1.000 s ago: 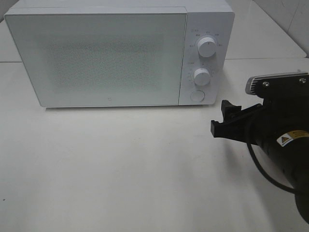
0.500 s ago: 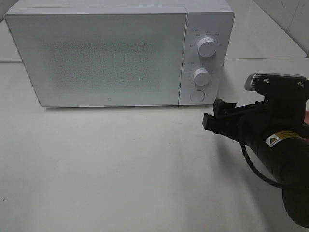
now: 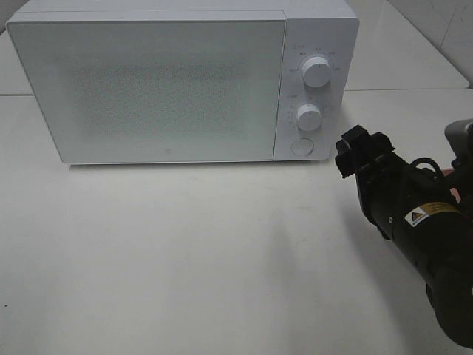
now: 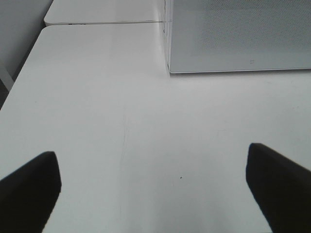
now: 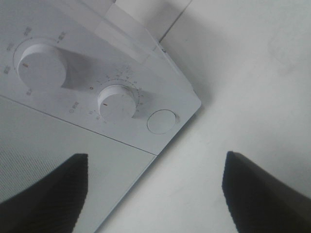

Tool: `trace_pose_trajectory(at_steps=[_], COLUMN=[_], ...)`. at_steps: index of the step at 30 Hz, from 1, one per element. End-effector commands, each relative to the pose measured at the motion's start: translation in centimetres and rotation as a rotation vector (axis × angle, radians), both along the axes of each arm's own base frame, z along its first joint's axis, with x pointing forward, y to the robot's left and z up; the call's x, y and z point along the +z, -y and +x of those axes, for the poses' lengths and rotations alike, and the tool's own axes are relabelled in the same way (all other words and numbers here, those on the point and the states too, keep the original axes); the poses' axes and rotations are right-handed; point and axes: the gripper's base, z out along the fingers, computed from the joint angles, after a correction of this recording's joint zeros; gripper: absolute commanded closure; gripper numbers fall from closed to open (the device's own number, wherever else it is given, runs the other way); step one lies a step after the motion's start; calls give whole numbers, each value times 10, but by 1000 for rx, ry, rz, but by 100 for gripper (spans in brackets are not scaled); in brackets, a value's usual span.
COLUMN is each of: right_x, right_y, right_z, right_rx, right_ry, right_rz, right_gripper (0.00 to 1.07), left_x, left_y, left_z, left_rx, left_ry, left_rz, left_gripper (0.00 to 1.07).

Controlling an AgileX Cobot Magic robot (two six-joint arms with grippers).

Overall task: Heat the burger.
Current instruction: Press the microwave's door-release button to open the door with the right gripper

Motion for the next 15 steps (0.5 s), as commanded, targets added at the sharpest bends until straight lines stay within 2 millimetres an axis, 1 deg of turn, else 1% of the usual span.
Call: trace_pose_trajectory(at_steps=[1, 2, 3, 4, 5, 6, 7, 8, 9, 10, 11, 12, 13, 14, 15], right_x=[1, 1, 1, 1, 1, 1, 1, 1, 1, 1, 1, 1, 1, 1, 1], right_y=[-3, -3, -3, -3, -3, -3, -3, -3, -3, -3, -3, -3, -3, -3, -3], right_z=[0, 0, 0, 0, 0, 0, 0, 0, 0, 0, 0, 0, 0, 0, 0], right_rx=[-63, -63, -76, -100, -100, -124, -134, -134, -149, -149, -155, -160, -160, -160, -160], right_ry=[-16, -16, -18, -21, -21, -25, -26, -26, -28, -28, -29, -30, -30, -30, -30], right_rz=[226, 226, 264, 331, 331, 399, 427, 427, 468, 468, 485, 499, 499, 499, 499], right_gripper=[38, 38, 41, 48, 48, 56, 62, 62, 73, 73, 80, 92, 92, 103, 107], left_x=[-1, -1, -1, -1, -1, -1, -1, -1, -1, -1, -1, -1, -1, -1, -1], left_y=[0, 0, 0, 0, 0, 0, 0, 0, 0, 0, 0, 0, 0, 0, 0], left_z=[-2, -2, -2, -2, -2, -2, -2, -2, -2, -2, -2, -2, -2, -2, -2], left_rx=[2, 2, 2, 2, 2, 2, 2, 2, 2, 2, 2, 2, 2, 2, 2], left_ry=[20, 20, 20, 20, 20, 20, 20, 20, 20, 20, 20, 20, 20, 20, 20], left_rz=[-5, -5, -5, -5, -5, -5, -5, -5, -5, -5, -5, -5, -5, -5, -5], left_gripper=[9, 9, 9, 9, 9, 9, 9, 9, 9, 9, 9, 9, 9, 9, 9])
